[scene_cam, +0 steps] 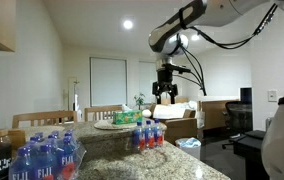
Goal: Move the water bottles to the left
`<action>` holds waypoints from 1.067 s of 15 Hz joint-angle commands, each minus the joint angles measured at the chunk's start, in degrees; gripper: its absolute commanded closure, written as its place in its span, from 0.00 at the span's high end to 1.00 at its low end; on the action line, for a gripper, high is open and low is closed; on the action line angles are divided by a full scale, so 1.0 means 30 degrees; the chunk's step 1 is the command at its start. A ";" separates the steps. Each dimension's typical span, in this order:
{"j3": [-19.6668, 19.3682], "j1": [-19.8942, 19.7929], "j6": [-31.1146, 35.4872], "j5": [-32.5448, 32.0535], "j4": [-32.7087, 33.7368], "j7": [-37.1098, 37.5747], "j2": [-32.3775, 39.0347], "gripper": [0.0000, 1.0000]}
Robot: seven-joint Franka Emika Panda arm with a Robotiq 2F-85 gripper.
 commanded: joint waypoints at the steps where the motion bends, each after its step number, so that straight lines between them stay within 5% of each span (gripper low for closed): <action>1: 0.0274 -0.0330 -0.0037 0.0086 0.0042 -0.0087 0.0039 1.00; 11: 0.0274 -0.0330 -0.0036 0.0086 0.0042 -0.0087 0.0039 1.00; 16: -0.0262 -0.0328 -0.0644 0.0642 0.4130 -0.0819 0.2733 1.00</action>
